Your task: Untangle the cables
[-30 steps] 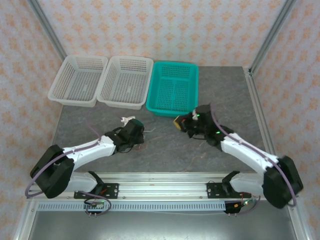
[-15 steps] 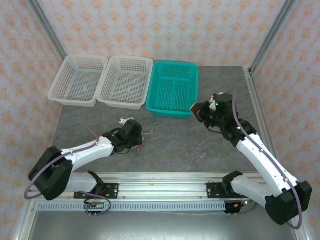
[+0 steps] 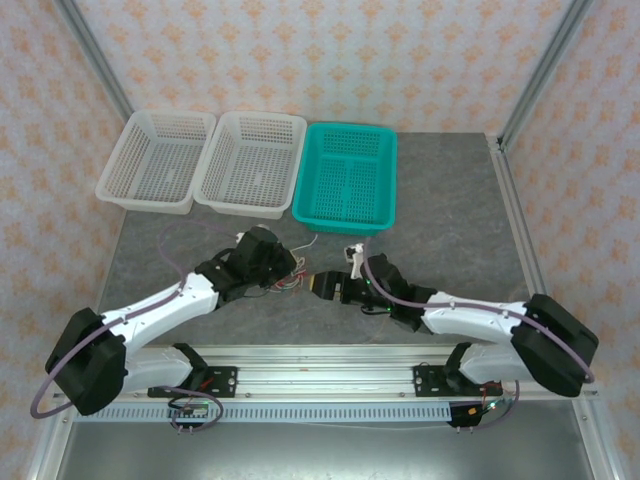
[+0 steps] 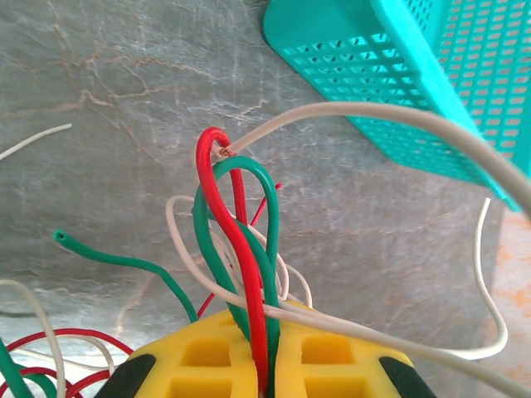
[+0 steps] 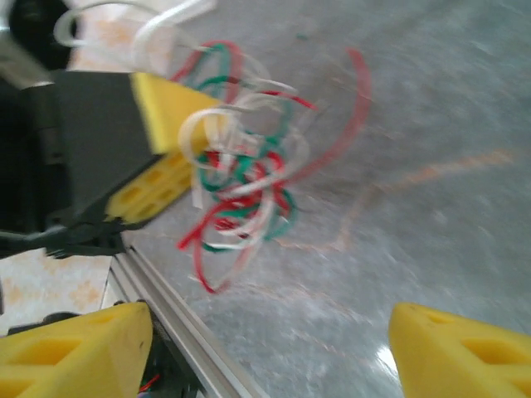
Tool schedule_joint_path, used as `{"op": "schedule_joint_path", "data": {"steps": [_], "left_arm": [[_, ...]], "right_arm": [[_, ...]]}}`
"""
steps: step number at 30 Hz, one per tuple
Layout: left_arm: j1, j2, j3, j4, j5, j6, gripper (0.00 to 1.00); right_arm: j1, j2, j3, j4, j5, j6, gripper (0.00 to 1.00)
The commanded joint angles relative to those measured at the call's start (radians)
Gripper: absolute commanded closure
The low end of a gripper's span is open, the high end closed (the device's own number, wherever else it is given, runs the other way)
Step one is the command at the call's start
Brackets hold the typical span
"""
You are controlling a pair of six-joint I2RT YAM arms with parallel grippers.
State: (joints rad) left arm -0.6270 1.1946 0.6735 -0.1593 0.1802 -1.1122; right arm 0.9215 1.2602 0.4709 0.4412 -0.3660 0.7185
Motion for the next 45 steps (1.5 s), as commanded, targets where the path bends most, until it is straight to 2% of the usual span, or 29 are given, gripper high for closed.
{"op": "schedule_joint_path", "data": {"steps": [1,4,7,8,11,13,15,18,20,21,23,24,25,27,29,31,32,34,37,40,45], "left_arm": [[0.007,-0.027,0.024,0.069,0.042,-0.122,1.00],[0.007,-0.033,0.025,0.117,0.074,-0.179,1.00],[0.006,-0.051,0.027,0.136,0.088,-0.225,1.00],[0.006,-0.061,0.025,0.137,0.089,-0.235,1.00],[0.008,-0.091,0.023,0.132,0.090,-0.256,1.00],[0.008,-0.107,0.020,0.131,0.092,-0.271,1.00],[0.009,-0.119,0.007,0.155,0.093,-0.290,1.00],[0.011,-0.125,-0.010,0.194,0.100,-0.320,1.00],[0.013,-0.117,-0.006,0.212,0.115,-0.316,1.00],[0.016,-0.114,0.000,0.208,0.123,-0.305,0.93],[0.037,-0.118,0.044,0.160,0.145,-0.202,0.54],[0.051,-0.130,0.090,0.084,0.136,-0.110,0.41],[0.060,-0.150,0.164,-0.055,0.090,0.035,0.29],[0.062,-0.182,0.302,-0.271,-0.039,0.327,0.20],[0.062,-0.192,0.429,-0.416,-0.078,0.663,0.19],[0.061,-0.168,0.538,-0.535,0.002,0.949,0.23],[0.061,-0.140,0.590,-0.602,0.056,1.071,0.24],[0.061,-0.067,0.690,-0.719,0.126,1.209,0.24],[0.062,0.045,0.789,-0.784,0.217,1.246,0.26],[0.062,0.096,0.780,-0.726,0.270,1.196,0.27],[0.066,0.128,0.741,-0.723,0.203,1.092,0.25]], "right_arm": [[0.010,0.076,0.015,0.351,0.025,-0.140,0.17],[0.011,0.186,0.057,0.442,0.041,-0.171,0.14],[0.011,0.284,0.100,0.505,0.028,-0.189,0.16],[0.010,0.311,0.111,0.527,0.033,-0.186,0.22],[0.010,0.345,0.114,0.560,0.049,-0.178,0.50],[0.011,0.345,0.106,0.552,0.060,-0.184,0.65],[0.011,0.335,0.097,0.526,0.068,-0.194,0.69],[0.010,0.305,0.079,0.482,0.073,-0.220,0.90],[0.008,0.270,0.067,0.432,0.091,-0.236,1.00],[0.001,0.243,0.065,0.387,0.093,-0.241,1.00],[-0.027,0.180,0.072,0.268,0.064,-0.245,1.00],[-0.040,0.159,0.071,0.225,0.054,-0.250,1.00],[-0.063,0.114,0.063,0.167,0.034,-0.262,1.00],[-0.101,0.048,0.065,0.037,-0.013,-0.294,1.00],[-0.139,-0.028,0.107,-0.199,-0.061,-0.390,1.00],[-0.145,-0.060,0.181,-0.430,-0.085,-0.506,1.00],[-0.145,-0.061,0.230,-0.546,-0.090,-0.565,1.00],[-0.148,-0.045,0.305,-0.711,-0.095,-0.645,1.00],[-0.161,-0.011,0.388,-0.825,-0.168,-0.683,1.00],[-0.162,0.026,0.442,-0.846,-0.232,-0.652,1.00],[-0.162,0.060,0.492,-0.853,-0.213,-0.599,1.00]]}}
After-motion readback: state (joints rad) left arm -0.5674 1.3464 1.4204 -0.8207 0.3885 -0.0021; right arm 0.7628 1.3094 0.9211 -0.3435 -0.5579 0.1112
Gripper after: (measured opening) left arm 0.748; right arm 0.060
